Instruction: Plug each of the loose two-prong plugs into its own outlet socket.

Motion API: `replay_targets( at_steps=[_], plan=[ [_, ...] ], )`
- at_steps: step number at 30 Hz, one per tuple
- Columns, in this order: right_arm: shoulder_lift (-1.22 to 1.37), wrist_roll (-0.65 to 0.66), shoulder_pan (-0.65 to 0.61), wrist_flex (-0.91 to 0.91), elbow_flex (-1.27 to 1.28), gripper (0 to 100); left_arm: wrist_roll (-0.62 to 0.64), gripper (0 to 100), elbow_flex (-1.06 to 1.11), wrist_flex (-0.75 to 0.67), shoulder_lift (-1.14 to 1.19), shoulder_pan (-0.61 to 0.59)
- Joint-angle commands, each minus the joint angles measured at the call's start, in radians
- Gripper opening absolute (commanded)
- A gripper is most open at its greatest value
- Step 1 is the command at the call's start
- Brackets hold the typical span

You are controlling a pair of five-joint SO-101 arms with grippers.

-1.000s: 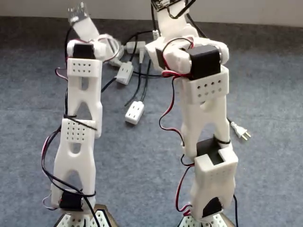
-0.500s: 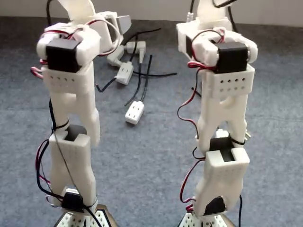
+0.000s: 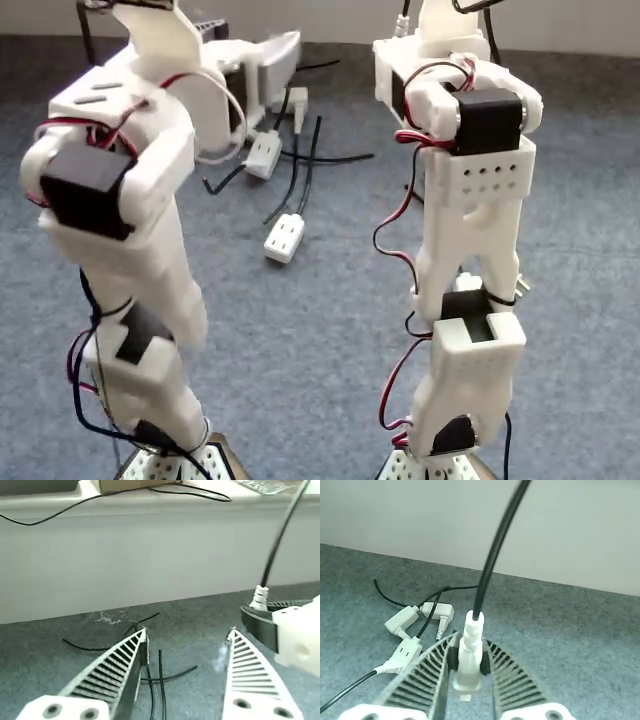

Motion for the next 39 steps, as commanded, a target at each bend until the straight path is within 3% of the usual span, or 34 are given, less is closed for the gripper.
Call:
replay_targets(
  at_steps=[1, 7, 11, 14, 19, 23, 33, 39],
  plan=[
    [-0.058, -0.009, -0.005, -0.022, -0.056, 0.6, -0.008, 25, 0.265, 0.000, -0.216, 0.077],
    [-0.058, -0.011, -0.007, -0.002, -0.056, 0.6, -0.005, 25, 0.730, -0.026, -0.565, 0.154],
    [-0.059, -0.011, -0.007, -0.001, -0.058, 0.6, 0.051, 25, 1.115, -0.250, -0.751, 0.130],
    [-0.059, -0.012, -0.025, 0.002, -0.058, 0.6, 0.058, 25, 1.477, -0.482, -0.914, 0.131],
    [-0.059, -0.012, -0.088, 0.013, -0.058, 0.6, 0.064, 25, 2.120, -1.068, -1.214, 0.134],
    [-0.059, -0.012, -0.136, 0.027, -0.058, 0.6, 0.132, 25, 2.473, -1.424, -1.382, 0.166],
    [-0.104, -0.012, -0.306, 0.093, -0.058, 0.6, 0.187, 26, 2.712, -1.741, -1.360, 0.176],
    [-0.113, -0.009, -0.374, 0.197, -0.056, 0.6, 0.189, 26, 2.710, -1.789, -1.339, 0.165]
  ],
)
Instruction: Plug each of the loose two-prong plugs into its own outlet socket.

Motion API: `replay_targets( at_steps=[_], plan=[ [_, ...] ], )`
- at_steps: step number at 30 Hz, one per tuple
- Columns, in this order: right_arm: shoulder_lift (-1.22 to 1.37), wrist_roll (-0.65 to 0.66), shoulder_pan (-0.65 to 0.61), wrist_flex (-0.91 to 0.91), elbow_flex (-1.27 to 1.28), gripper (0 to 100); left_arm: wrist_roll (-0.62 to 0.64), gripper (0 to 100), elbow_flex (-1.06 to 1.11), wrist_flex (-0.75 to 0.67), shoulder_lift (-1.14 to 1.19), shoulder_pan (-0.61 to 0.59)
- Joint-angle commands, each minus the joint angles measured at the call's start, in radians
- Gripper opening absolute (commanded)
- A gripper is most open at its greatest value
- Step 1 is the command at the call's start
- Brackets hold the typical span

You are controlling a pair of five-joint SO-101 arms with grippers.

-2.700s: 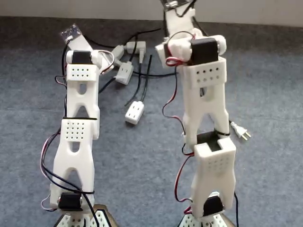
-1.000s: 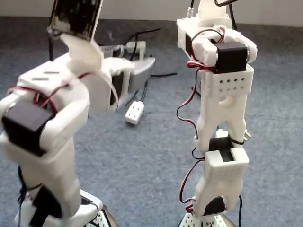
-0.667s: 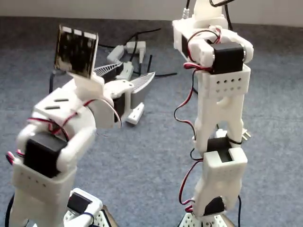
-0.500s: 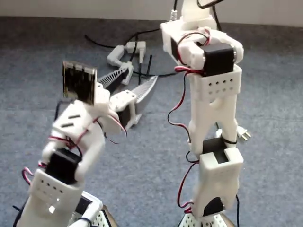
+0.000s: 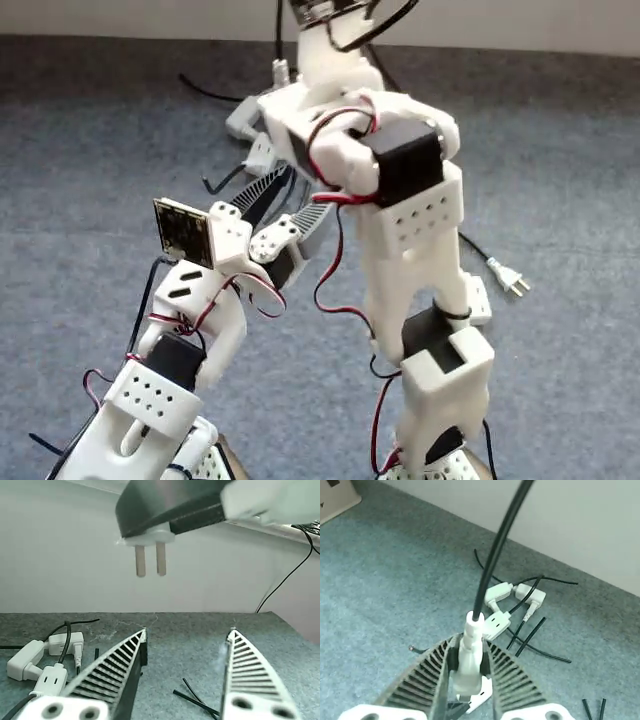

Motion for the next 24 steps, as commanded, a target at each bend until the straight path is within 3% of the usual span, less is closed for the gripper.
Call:
replay_targets(
  at_steps=[1, 6, 14, 24],
  plan=[
    [-0.044, -0.009, -0.018, 0.056, -0.056, 0.6, 0.006, 26, -0.016, -0.034, 0.005, -0.001],
    [-0.048, -0.011, 0.028, 0.064, -0.050, 0.6, 0.006, 26, -0.058, -0.028, 0.010, -0.002],
    [-0.050, -0.012, 0.048, 0.064, -0.048, 0.6, 0.006, 26, -0.150, -0.028, 0.028, -0.107],
    [-0.050, -0.091, 0.048, 0.064, -0.047, 0.6, 0.006, 26, -0.332, -0.026, 0.360, -0.108]
  ],
)
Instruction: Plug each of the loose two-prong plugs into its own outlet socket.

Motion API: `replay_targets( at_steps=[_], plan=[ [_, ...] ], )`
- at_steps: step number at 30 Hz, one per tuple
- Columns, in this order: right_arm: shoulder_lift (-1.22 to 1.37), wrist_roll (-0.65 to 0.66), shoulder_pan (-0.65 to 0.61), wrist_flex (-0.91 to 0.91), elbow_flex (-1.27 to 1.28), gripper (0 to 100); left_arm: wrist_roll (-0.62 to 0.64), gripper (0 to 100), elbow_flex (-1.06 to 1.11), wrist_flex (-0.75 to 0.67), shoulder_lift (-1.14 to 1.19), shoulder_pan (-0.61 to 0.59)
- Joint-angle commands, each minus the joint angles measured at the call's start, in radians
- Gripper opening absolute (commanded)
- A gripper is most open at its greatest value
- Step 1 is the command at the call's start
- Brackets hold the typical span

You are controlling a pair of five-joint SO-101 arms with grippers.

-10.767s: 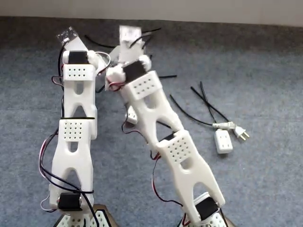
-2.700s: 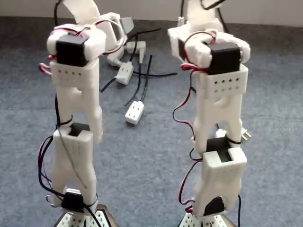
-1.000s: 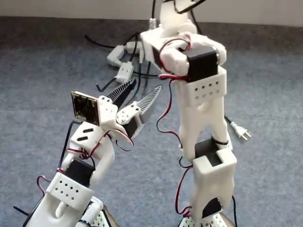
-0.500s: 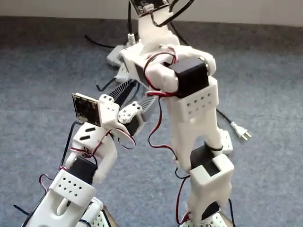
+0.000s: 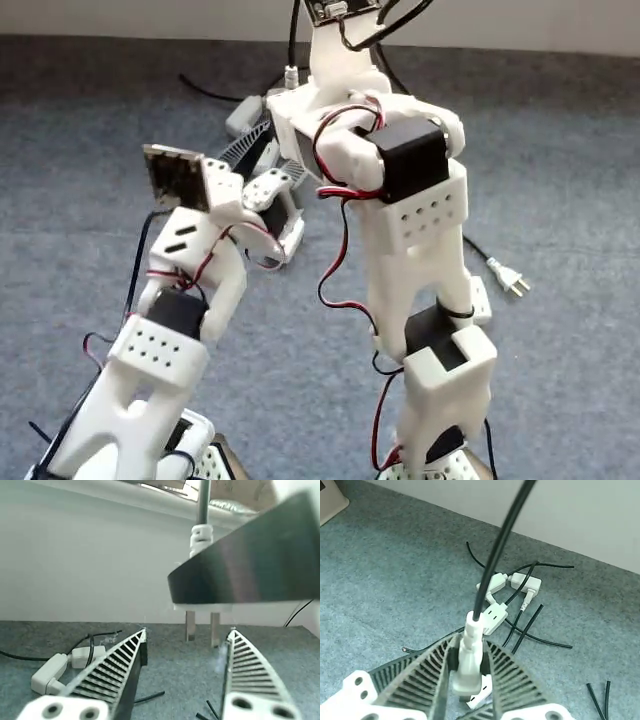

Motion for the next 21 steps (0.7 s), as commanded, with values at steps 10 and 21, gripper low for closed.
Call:
replay_targets(
  at_steps=[10, 21],
  plan=[
    [-0.093, 0.060, 0.002, 0.038, 0.099, 0.6, 0.006, 26, -0.097, -0.018, 0.042, -0.033],
    [-0.117, 0.098, -0.019, 0.042, 0.119, 0.6, 0.006, 25, -0.102, -0.025, 0.050, -0.039]
  ],
)
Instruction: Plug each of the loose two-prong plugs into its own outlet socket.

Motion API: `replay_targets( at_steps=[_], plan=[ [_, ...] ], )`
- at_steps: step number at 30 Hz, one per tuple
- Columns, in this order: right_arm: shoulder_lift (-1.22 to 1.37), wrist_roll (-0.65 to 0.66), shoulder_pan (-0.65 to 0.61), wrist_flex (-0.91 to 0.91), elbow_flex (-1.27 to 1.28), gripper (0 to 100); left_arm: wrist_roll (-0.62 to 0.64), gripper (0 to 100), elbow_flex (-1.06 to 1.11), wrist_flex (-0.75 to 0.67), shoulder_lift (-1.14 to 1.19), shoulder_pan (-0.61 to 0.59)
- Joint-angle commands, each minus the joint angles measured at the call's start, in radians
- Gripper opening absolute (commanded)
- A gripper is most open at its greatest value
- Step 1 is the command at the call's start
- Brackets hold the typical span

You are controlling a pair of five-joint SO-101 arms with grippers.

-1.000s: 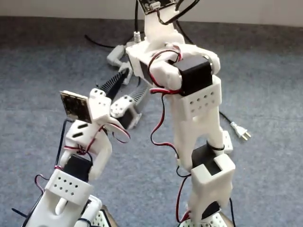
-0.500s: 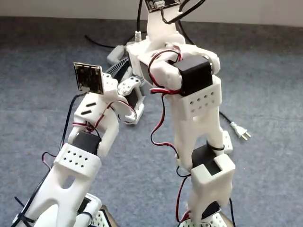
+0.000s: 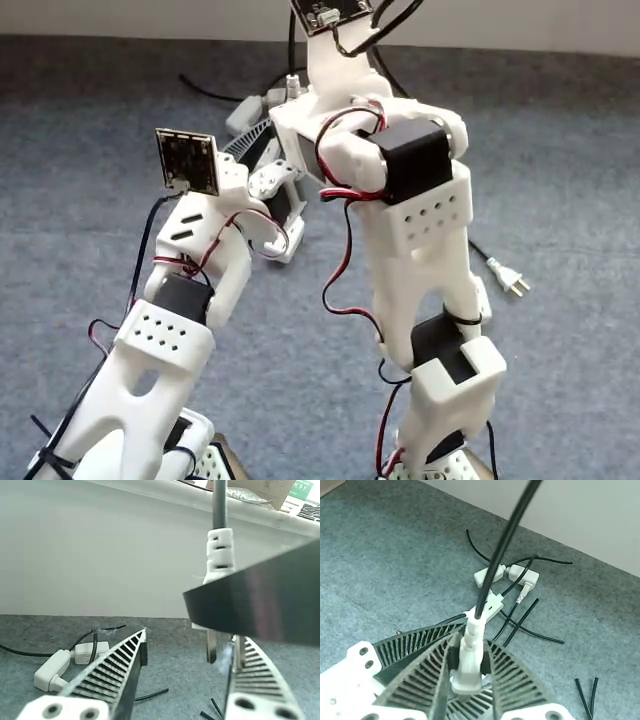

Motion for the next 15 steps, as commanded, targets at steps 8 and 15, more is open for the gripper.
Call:
replay_targets(
  at_steps=[8, 15],
  plan=[
    [-0.329, 0.054, -0.021, 0.039, 0.326, 0.6, 0.006, 25, -0.073, -0.023, -0.001, -0.018],
    [-0.507, 0.101, -0.019, -0.019, 0.547, 0.6, 0.006, 25, -0.073, -0.025, -0.002, -0.016]
  ],
)
